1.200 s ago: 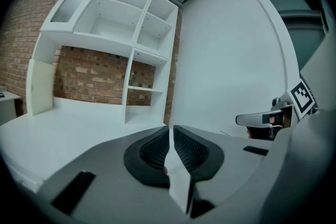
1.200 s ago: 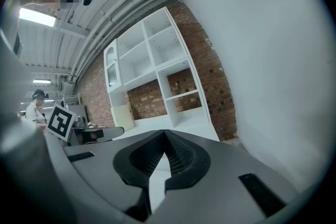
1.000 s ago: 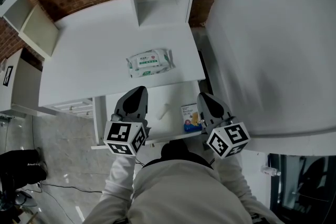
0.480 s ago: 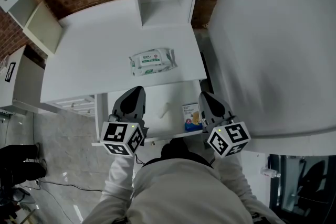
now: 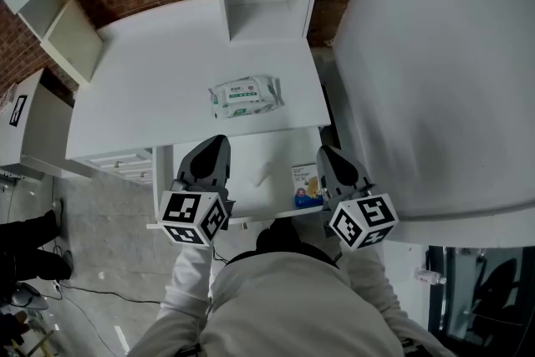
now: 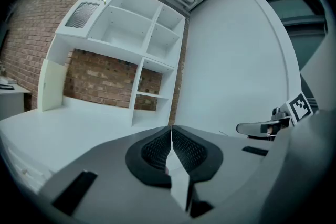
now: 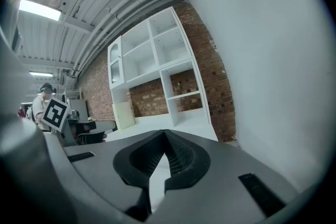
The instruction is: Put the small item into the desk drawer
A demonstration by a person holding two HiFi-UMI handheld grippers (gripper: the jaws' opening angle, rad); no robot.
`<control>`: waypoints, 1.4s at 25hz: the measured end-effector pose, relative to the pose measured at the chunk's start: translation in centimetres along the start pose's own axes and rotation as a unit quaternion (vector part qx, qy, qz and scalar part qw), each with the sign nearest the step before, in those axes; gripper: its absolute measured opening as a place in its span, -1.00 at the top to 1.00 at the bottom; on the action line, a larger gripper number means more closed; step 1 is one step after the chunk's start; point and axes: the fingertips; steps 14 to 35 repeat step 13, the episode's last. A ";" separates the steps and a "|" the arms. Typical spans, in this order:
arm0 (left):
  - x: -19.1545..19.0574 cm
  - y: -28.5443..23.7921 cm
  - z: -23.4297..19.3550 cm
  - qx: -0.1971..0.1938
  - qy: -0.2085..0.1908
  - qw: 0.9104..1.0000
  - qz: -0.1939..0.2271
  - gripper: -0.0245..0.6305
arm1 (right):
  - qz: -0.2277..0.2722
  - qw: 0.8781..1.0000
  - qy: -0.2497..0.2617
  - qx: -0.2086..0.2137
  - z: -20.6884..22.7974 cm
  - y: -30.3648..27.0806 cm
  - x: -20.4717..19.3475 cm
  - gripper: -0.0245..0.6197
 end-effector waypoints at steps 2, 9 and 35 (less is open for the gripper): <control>0.0 0.1 -0.2 0.000 0.001 1.000 0.002 0.85 | 0.000 1.000 0.005 0.001 -0.3 0.0 -0.1 0.84; -0.6 0.7 -0.2 -0.003 0.003 1.000 -0.003 0.85 | -0.001 1.000 0.009 0.002 -0.7 0.1 -0.4 0.84; -1.0 1.0 -0.1 -0.004 0.003 1.000 -0.004 0.85 | -0.001 1.000 0.012 0.005 -0.9 0.1 -0.7 0.84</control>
Point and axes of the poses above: the fingertips, and each gripper's own axes: y backward along the fingers, z to its right, x out of its top, and after that the axes turned 6 degrees about -y, right-handed
